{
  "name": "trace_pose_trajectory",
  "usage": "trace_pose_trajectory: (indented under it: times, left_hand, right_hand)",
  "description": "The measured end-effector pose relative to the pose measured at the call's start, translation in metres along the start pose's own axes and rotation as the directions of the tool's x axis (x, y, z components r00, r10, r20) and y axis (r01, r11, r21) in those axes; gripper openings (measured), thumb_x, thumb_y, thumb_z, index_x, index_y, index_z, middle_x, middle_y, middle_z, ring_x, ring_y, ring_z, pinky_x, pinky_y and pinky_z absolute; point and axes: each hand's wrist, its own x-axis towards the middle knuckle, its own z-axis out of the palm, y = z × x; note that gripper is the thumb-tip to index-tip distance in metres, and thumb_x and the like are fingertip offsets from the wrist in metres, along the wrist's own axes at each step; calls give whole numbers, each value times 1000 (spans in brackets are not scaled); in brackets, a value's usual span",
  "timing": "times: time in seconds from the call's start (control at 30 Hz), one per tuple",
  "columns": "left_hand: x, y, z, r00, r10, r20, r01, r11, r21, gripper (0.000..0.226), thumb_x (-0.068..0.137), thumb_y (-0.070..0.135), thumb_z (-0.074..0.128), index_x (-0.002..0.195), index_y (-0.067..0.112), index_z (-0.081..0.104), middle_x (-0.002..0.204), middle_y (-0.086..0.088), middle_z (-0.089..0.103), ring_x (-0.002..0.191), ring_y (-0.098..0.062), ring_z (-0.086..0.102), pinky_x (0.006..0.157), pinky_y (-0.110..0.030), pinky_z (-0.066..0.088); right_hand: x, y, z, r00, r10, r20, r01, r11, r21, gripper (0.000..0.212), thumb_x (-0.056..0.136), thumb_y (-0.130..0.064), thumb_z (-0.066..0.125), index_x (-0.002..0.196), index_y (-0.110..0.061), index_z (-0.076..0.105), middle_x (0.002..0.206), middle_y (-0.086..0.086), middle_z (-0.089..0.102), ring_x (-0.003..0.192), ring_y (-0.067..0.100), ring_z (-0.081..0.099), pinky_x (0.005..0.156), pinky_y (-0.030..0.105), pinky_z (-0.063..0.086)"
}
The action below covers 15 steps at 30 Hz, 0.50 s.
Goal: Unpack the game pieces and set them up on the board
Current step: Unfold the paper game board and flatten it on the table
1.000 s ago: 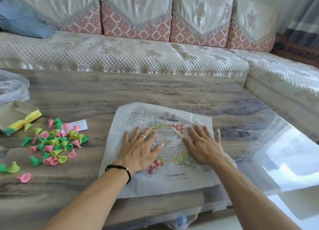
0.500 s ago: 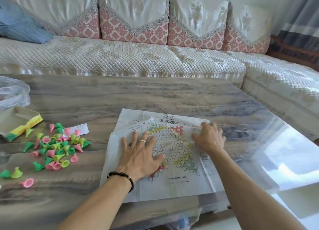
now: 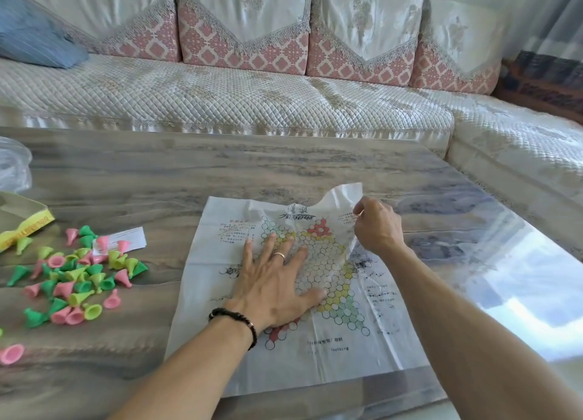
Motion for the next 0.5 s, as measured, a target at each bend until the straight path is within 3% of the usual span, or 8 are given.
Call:
trace_pose_trajectory:
  times: [0.1,0.3,0.37,0.43,0.5]
  left_hand:
    - [-1,4,-1,1000,-23,-20,23,1000,20,97,71,90,8,151,34,6,161,1,-5,146,-26,-16,112,-61,-12]
    - [8,-4,-9,991,-129,-26,129,992,5,87,82,77,-1,152,27,12,161,-4,1,147,-29,-9,112,-60,-14]
    - [12,-10,-11,986,-169,-3,169,985,19,83,86,75,6,152,25,10,161,-4,1,147,-31,-8,112,-61,-10]
    - [16,-15,-11,979,-202,-1,202,979,7,82,87,74,11,152,25,7,161,-4,-3,146,-32,-10,113,-62,-8]
    - [20,-20,-8,974,-226,-16,226,974,3,79,88,72,10,152,27,4,161,-2,-4,146,-33,-12,113,-62,-8]
  right_hand:
    - [-7,1,12,992,-60,-109,56,998,-35,32,84,3,48,109,-14,60,113,6,64,104,25,56,88,43,42]
    - [-14,7,9,978,33,-207,-54,994,-94,39,84,-3,51,121,-14,51,120,10,59,109,27,49,88,42,40]
    - [-16,3,7,987,-49,-151,22,984,-176,38,91,-20,52,129,-15,47,129,11,52,116,27,46,95,44,40]
    - [-24,-14,13,979,-206,7,205,970,-130,47,96,-36,46,140,-18,40,145,8,42,131,24,39,108,46,33]
    - [-38,-35,29,906,-384,178,396,917,-36,52,99,-45,34,146,-23,31,156,2,28,143,20,26,115,42,19]
